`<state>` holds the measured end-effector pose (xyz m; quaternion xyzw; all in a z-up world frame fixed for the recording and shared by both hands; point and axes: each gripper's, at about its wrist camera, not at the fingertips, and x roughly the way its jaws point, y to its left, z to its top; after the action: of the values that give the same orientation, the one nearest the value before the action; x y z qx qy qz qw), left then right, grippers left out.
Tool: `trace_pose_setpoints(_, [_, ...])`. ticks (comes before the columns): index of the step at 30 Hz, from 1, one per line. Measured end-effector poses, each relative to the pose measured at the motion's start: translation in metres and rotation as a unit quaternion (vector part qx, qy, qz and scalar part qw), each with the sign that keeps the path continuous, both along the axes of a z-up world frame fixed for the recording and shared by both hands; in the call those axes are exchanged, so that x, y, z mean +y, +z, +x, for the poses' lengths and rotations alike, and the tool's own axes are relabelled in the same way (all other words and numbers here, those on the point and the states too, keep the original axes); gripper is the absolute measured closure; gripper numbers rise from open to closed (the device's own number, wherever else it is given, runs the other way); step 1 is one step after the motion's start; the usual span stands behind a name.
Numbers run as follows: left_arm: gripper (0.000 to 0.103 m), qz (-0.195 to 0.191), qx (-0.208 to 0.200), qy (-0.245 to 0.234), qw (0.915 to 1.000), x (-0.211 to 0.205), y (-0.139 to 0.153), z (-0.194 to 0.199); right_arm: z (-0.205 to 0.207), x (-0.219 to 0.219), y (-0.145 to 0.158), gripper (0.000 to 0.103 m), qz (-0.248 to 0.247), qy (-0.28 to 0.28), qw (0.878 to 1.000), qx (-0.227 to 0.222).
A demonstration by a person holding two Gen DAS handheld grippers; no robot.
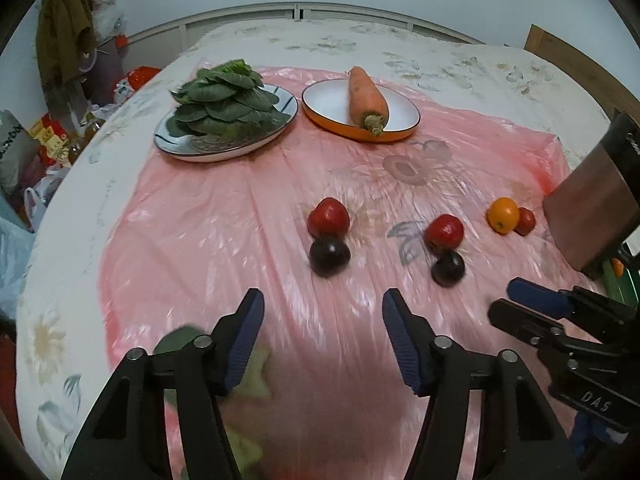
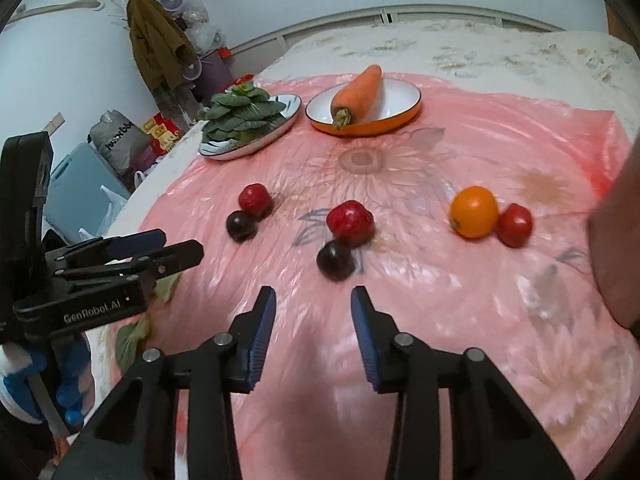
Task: Organize fruits
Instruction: 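Grasp a dark plum with the right tool while the left tool grasps another plum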
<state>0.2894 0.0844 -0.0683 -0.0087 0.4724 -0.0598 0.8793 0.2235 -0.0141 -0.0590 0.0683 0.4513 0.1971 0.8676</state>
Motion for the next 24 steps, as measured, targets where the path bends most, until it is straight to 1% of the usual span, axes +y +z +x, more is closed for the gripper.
trace_pose_setpoints(2, [0.052, 0.002, 0.006, -0.001, 1.0, -0.001, -0.007, 0.01, 0.011, 0.003, -0.008, 0.079, -0.002, -0.005, 1.0, 0.008])
trace_pose_setpoints(6, [0.055, 0.003, 0.012, -0.003, 0.9999, -0.003, -0.016, 0.022, 0.026, 0.008, -0.018, 0.083, -0.001, -0.009, 1.0, 0.019])
trace_pose_setpoints(10, [0.057, 0.005, 0.018, -0.01, 0.9998, -0.007, -0.023, 0.033, 0.035, 0.012, -0.025, 0.084, -0.007, -0.013, 1.0, 0.027])
trace_pose_setpoints(13, [0.063, 0.002, 0.024, -0.012, 0.9996, -0.008, -0.026, 0.039, 0.038, 0.013, -0.027, 0.084, -0.01, -0.012, 0.999, 0.028])
trace_pose_setpoints(14, [0.066, 0.0, 0.027, -0.011, 0.9996, -0.008, -0.028, 0.041, 0.039, 0.014, -0.028, 0.086, -0.011, -0.013, 0.999, 0.029])
trace_pose_setpoints(15, [0.069, -0.002, 0.029, -0.011, 0.9995, -0.007, -0.03, 0.042, 0.041, 0.013, -0.03, 0.093, -0.012, -0.015, 0.999, 0.032])
trace_pose_setpoints(16, [0.071, -0.004, 0.032, -0.01, 0.9994, -0.007, -0.031, 0.044, 0.042, 0.012, -0.031, 0.096, -0.011, -0.017, 0.999, 0.035])
trace_pose_setpoints(17, [0.073, -0.006, 0.034, -0.009, 0.9994, -0.006, -0.033, 0.045, 0.043, 0.011, -0.033, 0.102, -0.011, -0.018, 0.999, 0.036])
trace_pose_setpoints(18, [0.075, -0.007, 0.034, -0.009, 0.9994, -0.005, -0.034, 0.045, 0.044, 0.01, -0.034, 0.103, -0.011, -0.02, 0.999, 0.037])
trace_pose_setpoints(20, [0.079, -0.007, 0.034, -0.012, 0.9993, -0.005, -0.036, 0.045, 0.045, 0.009, -0.036, 0.103, -0.006, -0.021, 0.999, 0.037])
trace_pose_setpoints(24, [0.079, -0.009, 0.03, -0.012, 0.9995, -0.005, -0.036, 0.043, 0.043, 0.008, -0.037, 0.103, 0.001, -0.022, 0.999, 0.034])
